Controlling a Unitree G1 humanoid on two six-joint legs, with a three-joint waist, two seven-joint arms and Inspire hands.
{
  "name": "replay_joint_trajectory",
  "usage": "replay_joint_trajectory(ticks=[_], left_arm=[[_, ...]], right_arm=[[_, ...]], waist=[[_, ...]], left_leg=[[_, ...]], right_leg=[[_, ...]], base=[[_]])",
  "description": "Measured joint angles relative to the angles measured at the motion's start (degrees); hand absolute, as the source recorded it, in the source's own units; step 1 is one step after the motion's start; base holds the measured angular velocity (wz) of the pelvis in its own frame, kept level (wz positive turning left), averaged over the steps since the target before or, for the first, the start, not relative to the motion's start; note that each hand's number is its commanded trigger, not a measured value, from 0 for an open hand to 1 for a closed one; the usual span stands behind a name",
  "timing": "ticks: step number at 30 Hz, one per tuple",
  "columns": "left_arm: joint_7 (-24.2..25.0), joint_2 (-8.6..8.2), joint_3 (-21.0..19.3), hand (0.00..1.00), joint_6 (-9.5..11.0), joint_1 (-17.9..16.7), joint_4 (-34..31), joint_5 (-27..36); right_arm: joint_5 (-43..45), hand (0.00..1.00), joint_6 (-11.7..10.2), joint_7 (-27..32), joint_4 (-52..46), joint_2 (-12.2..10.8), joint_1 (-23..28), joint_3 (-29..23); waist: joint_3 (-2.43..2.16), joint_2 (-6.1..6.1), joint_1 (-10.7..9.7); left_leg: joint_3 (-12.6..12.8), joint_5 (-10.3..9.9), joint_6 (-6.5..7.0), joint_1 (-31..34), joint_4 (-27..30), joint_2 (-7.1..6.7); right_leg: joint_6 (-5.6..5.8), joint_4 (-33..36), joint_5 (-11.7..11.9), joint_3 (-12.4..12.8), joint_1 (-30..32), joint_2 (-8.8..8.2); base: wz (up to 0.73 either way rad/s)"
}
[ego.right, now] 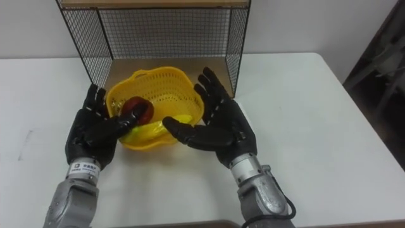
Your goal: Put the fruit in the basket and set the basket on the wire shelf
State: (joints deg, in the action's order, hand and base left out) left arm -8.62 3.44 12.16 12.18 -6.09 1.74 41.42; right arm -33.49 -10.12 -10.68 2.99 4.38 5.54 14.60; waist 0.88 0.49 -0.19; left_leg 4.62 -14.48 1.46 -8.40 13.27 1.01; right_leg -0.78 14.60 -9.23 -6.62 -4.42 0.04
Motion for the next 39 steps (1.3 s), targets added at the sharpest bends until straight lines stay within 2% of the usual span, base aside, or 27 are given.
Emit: replay_joint_trajectory(ticks=[4,8,11,16,19,20,21,24,26,28,29,31,32,33,34,35,36,37,38,39], left_arm=[[-0.1,-0.04,0.0,0.0,0.0,0.0,-0.2,-0.6],[-1.1,-0.18,0.1,0.0,0.0,0.0,-0.9,-1.1],[-1.5,-0.17,0.1,0.0,0.0,0.0,-1.3,-1.1],[-1.8,-0.18,0.3,0.0,0.0,0.0,-1.8,-1.1],[-1.8,-0.14,0.3,0.0,0.0,0.1,-1.8,-1.2],[-1.8,-0.07,0.3,0.0,0.0,0.1,-1.8,-1.2],[-1.8,0.1,0.3,0.0,0.0,0.1,-1.8,-1.3],[-1.9,0.13,0.1,0.0,0.0,0.2,-1.8,-1.7],[-2.0,0.02,0.0,0.0,0.0,0.4,-1.8,-1.7],[-2.0,-0.02,0.0,0.0,0.0,0.4,-1.8,-1.7],[-2.0,0.05,-0.1,0.0,0.0,0.4,-1.7,-1.7],[-2.0,0.05,-0.1,0.0,0.0,0.5,-1.7,-1.7],[-2.0,0.04,-0.1,0.0,0.0,0.3,-1.7,-1.7],[-2.0,0.04,0.0,0.0,0.0,0.5,-1.7,-1.7],[-2.0,-0.06,0.0,0.0,0.0,0.5,-1.7,-1.7],[-2.0,-0.4,0.0,0.0,0.0,0.5,-1.7,-1.7],[-2.0,-0.22,-0.2,0.0,0.1,0.5,-1.7,-1.6],[-2.0,-0.11,-0.3,0.0,0.2,0.4,-1.7,-1.6],[-2.0,0.11,-0.3,0.0,0.4,0.5,-1.7,-1.6],[-2.0,0.2,-0.2,0.0,0.4,0.7,-1.7,-1.6]], right_arm=[[0.3,0.0,0.0,0.1,0.0,0.0,0.0,0.0],[0.0,0.0,0.0,0.1,-0.3,0.0,0.0,0.1],[-0.1,0.0,0.0,0.2,-1.7,0.0,0.0,0.1],[-0.3,0.0,-0.6,0.7,-2.1,-0.3,-0.1,0.1],[-0.8,0.0,-0.6,0.7,-2.0,-0.4,-0.1,0.1],[-1.3,0.0,-0.6,0.7,-1.9,-0.4,-0.1,0.2],[-2.6,0.0,-0.6,0.7,-1.7,-0.4,-0.1,0.3],[-4.1,0.0,-0.6,0.7,-1.3,-0.4,-0.1,0.4],[-4.4,0.0,-0.6,0.7,-1.3,-0.4,-0.1,0.5],[-4.3,0.0,-0.6,0.7,-1.3,-0.3,0.1,0.6],[-4.2,0.0,-0.6,0.7,-1.3,-0.1,0.1,1.0],[-4.1,0.0,-0.6,0.7,-1.1,-0.1,0.0,1.1],[-4.7,0.0,-0.8,0.6,-0.6,-0.1,0.0,1.0],[-5.2,0.0,-0.8,0.6,-0.3,0.0,-0.1,0.9],[-5.5,0.0,-0.8,0.6,-0.3,0.1,-0.1,0.9],[-5.7,0.0,-0.6,0.6,-0.3,0.0,-0.1,1.0],[-5.7,0.0,-0.2,0.6,-0.3,0.0,-0.1,1.1],[-5.5,0.0,0.0,0.6,-0.3,0.1,0.0,1.2],[-4.8,0.0,0.3,0.5,-0.2,0.2,0.0,1.2],[-4.6,0.0,0.2,0.5,-0.2,0.3,0.0,1.1]], waist=[[0.15,0.0,-0.2],[-0.39,-0.84,-0.2],[-0.49,-1.22,0.0],[-0.27,-1.68,0.7],[0.13,-1.59,0.7],[0.25,-1.51,1.0],[0.3,-1.54,1.5],[0.31,-1.64,2.1],[0.24,-1.76,1.9],[0.39,-1.47,1.4],[0.43,-1.4,1.2],[0.61,-1.74,1.1],[0.52,-2.19,1.4],[0.64,-2.62,1.8],[0.64,-2.7,1.9],[0.58,-2.72,2.4],[0.34,-2.4,2.6],[0.26,-2.38,2.6],[-0.4,-2.57,2.2],[-0.47,-2.72,2.0]], left_leg=[[0.1,0.0,-0.01,-0.3,-0.1,-0.08],[0.1,0.0,-0.01,0.7,0.4,-0.1],[0.4,0.0,-0.03,0.4,0.7,0.04],[0.7,-0.9,-0.47,-0.6,2.0,0.48],[0.5,-2.9,-0.99,0.2,5.5,1.58],[0.9,-4.3,-1.36,1.0,8.0,2.3],[1.4,-5.8,-1.8,2.1,10.4,2.64],[1.5,-8.1,-2.79,4.2,15.0,4.11],[1.3,-8.2,-3.13,4.9,16.3,4.27],[0.8,-7.9,-3.52,5.1,16.4,4.23],[0.8,-7.4,-3.71,5.4,16.7,4.22],[0.7,-6.0,-3.61,8.3,20.9,4.14],[-0.5,-5.7,-3.57,10.9,22.1,3.02],[-0.8,-5.3,-3.38,14.1,19.9,1.47],[-0.8,-4.6,-3.39,16.3,18.6,1.09],[0.0,-0.6,-2.75,19.9,16.0,0.93],[0.0,3.5,-2.83,21.7,13.5,1.06],[0.0,4.8,-2.76,21.8,12.7,1.19],[0.2,6.4,-1.54,21.0,12.2,0.78],[0.3,7.0,-1.28,20.5,12.1,0.33]], right_leg=[[-0.05,0.0,-0.1,0.1,-0.3,-0.04],[-0.09,0.2,-0.3,0.4,0.6,-0.01],[-0.15,0.6,-0.3,0.4,0.7,0.03],[-0.54,2.9,-1.7,0.4,0.7,0.08],[-1.16,4.6,-2.8,0.0,1.1,0.61],[-1.48,6.3,-3.6,0.2,1.7,1.12],[-1.99,8.1,-4.9,0.3,2.8,1.49],[-3.03,12.0,-7.0,0.5,4.9,2.15],[-3.55,13.2,-7.6,0.2,5.7,2.17],[-3.81,13.3,-7.8,0.2,5.7,2.2],[-3.96,13.3,-8.0,0.5,5.6,2.26],[-4.08,13.2,-8.2,1.5,5.2,2.21],[-4.63,13.1,-8.4,2.2,5.2,1.62],[-4.5,13.1,-8.6,2.7,5.4,0.93],[-4.39,13.1,-8.6,3.2,5.5,0.83],[-4.08,13.2,-8.8,4.0,5.5,0.71],[-3.53,13.3,-9.4,4.1,5.1,0.5],[-3.03,13.4,-9.8,4.1,5.0,0.42],[-1.98,13.4,-10.5,4.2,4.7,0.17],[-1.41,13.0,-10.6,3.8,4.1,-0.04]], base=[[0.0],[0.0],[-0.01],[-0.06],[-0.02],[-0.18],[-0.2],[-0.12],[0.03],[0.1],[0.08],[0.03],[-0.06],[-0.09],[-0.24],[-0.4],[-0.41],[-0.21],[-0.03],[0.0]])
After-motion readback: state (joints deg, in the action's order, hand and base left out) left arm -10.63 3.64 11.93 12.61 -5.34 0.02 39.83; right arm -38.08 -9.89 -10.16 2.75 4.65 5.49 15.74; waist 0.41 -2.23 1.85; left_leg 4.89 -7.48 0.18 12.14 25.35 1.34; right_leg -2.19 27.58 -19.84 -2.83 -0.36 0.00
